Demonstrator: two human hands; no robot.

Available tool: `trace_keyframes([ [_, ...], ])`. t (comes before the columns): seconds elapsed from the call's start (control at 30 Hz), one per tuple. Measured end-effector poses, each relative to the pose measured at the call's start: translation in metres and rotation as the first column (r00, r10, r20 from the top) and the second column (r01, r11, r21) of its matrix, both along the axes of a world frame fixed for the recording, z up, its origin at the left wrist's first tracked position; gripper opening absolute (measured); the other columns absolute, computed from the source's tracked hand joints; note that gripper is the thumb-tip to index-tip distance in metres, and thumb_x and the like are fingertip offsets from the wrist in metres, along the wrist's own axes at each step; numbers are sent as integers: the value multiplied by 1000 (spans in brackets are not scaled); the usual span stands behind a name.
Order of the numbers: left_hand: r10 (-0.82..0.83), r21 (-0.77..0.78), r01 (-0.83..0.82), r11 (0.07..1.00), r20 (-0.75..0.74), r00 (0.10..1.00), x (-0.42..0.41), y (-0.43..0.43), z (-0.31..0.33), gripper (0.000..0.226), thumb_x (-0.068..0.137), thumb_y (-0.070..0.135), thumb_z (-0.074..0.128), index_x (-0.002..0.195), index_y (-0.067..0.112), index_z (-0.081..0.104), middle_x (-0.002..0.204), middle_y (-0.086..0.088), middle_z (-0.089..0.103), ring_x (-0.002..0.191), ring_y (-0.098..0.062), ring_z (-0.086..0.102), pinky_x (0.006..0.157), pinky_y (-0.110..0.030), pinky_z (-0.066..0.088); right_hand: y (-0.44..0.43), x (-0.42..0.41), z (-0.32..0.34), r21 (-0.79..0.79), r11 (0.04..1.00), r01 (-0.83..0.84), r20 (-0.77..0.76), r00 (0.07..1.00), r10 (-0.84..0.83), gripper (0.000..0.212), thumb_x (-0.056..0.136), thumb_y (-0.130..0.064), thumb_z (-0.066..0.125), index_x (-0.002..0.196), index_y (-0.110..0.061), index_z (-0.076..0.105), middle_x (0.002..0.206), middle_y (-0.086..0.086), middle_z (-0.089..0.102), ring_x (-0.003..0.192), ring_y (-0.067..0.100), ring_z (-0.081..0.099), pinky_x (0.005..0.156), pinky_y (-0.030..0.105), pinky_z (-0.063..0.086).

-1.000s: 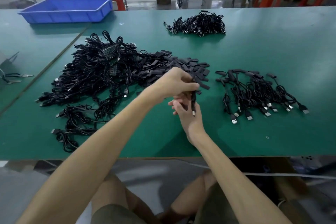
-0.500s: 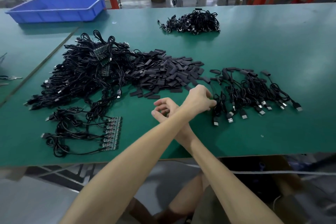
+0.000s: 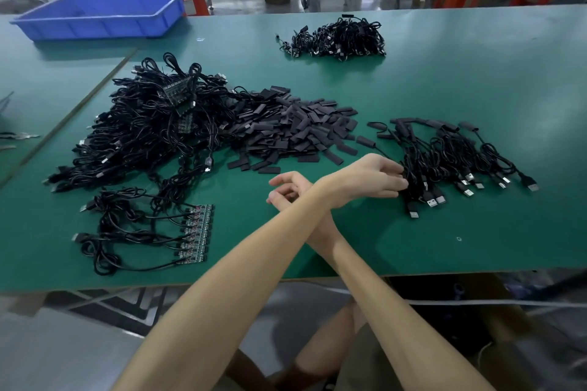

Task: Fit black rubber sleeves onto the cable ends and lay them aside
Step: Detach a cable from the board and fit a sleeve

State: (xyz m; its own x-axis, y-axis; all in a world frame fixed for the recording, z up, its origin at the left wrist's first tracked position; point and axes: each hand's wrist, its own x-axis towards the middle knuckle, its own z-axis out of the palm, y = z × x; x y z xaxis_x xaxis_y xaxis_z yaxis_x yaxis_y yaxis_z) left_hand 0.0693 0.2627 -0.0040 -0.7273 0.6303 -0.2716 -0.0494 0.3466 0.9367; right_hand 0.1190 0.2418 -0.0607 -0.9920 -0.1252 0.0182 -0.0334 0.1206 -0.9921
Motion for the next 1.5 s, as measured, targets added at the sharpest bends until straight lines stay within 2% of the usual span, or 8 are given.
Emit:
trace_keyframes([
  [0.2,227,101,-205,974,-334,915,0,-48,19,28,97,-6,54,120,2,68,115,-8,72,97,-21,74,77,-35,63,1,-3,1,298,954,38,-80,997,-15,14,96,6,56,100,-4,66,89,15,68,77,13,56,72,36,50],
  [0.3,129,-179,-268,947,-551,825,-7,-104,36,23,93,-2,61,103,13,73,94,7,72,81,-5,68,77,-21,56,-3,-7,5,342,937,73,-77,996,-50,11,95,-11,63,88,-19,60,69,-13,64,61,2,56,59,21,42],
  [0.43,-247,-805,-201,559,-392,886,-16,-183,45,19,87,11,75,105,13,71,107,-4,72,94,-21,66,87,-37,57,-4,-4,4,236,968,79,-116,992,-53,13,96,-13,69,108,-16,69,91,0,77,87,17,71,80,28,53],
  [0.57,-333,-964,-76,254,-161,929,-11,-229,38,36,84,29,83,105,7,63,107,-4,65,94,-26,62,83,-39,54,-3,-4,1,239,968,73,-104,993,-50,10,97,-17,70,106,-20,69,88,-6,77,82,8,70,78,23,54],
  [0.83,-324,-934,-65,350,-186,928,-3,-240,20,40,83,22,84,90,12,46,88,-6,50,78,-24,40,60,-31,31,-2,-2,2,232,970,72,-112,993,-47,10,97,-17,69,107,-20,68,84,-9,77,74,-4,67,73,11,48],
  [1.03,-297,-842,-24,540,-217,930,-10,-234,25,19,85,18,81,98,15,68,79,2,62,72,-16,58,63,-27,44,-2,-2,3,243,968,67,-105,994,-43,8,97,-22,71,104,-23,70,88,-7,77,84,9,70,83,29,56],
  [1.23,-42,-588,-246,770,-433,900,-12,-212,28,21,78,21,88,81,24,67,78,9,69,71,-7,63,62,-19,44,-1,0,6,321,947,-22,-90,994,54,24,95,-48,70,105,-26,73,93,-13,74,91,9,68,89,37,55],
  [1.5,84,-528,-335,780,-443,892,-12,-184,25,20,77,20,89,72,26,71,77,3,74,73,-10,68,63,-22,50,0,-4,2,322,947,16,-63,998,5,15,95,-30,72,81,-25,68,68,-14,64,64,2,56,68,28,44],
])
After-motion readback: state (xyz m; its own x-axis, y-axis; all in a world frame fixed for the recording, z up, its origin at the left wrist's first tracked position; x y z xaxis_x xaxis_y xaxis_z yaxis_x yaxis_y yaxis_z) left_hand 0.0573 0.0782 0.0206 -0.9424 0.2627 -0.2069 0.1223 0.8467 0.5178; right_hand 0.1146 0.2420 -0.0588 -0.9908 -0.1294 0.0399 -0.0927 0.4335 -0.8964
